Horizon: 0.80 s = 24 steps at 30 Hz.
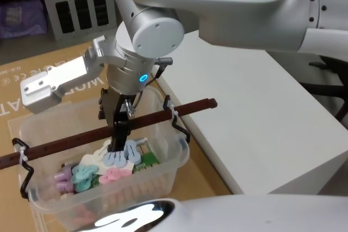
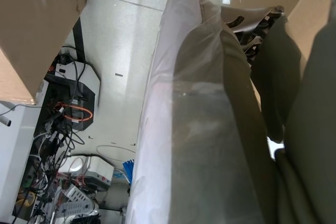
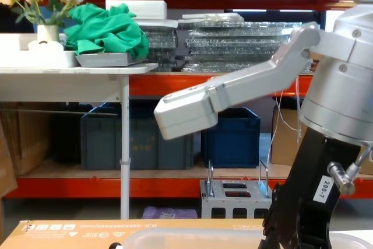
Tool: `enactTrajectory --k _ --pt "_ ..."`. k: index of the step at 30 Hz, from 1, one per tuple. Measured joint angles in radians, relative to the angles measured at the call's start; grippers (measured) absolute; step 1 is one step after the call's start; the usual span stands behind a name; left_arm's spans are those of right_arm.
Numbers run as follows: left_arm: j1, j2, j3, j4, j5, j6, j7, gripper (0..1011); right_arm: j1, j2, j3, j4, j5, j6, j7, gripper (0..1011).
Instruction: Use one hand to grasp the basket and place it at the designated location.
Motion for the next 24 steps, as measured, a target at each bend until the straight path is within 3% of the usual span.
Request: enactTrajectory --k 9,10,17,21,24 --pt "0.000 0.000 0.000 0.000 0.000 0.000 0.000 0 0.000 0.003 0.005 0.002 0.005 -0.005 -0.008 610" --pt "0.000 0.000 0.000 0.000 0.000 0.000 0.000 0 -0.001 0.003 0.005 0.002 0.006 -0.005 -0.008 541" --pt "0.000 0.000 0.000 0.000 0.000 0.000 0.000 0 -0.003 0.006 0.009 0.000 0.010 -0.004 -0.008 320" --pt "0.000 0.000 0.000 0.000 0.000 0.000 0.000 0 -0.003 0.006 0.011 0.001 0.012 -0.003 -0.008 238" --pt "0.000 0.000 0.000 0.000 0.000 0.000 0.000 0 -0.003 0.007 0.013 0.002 0.016 -0.002 -0.008 238"
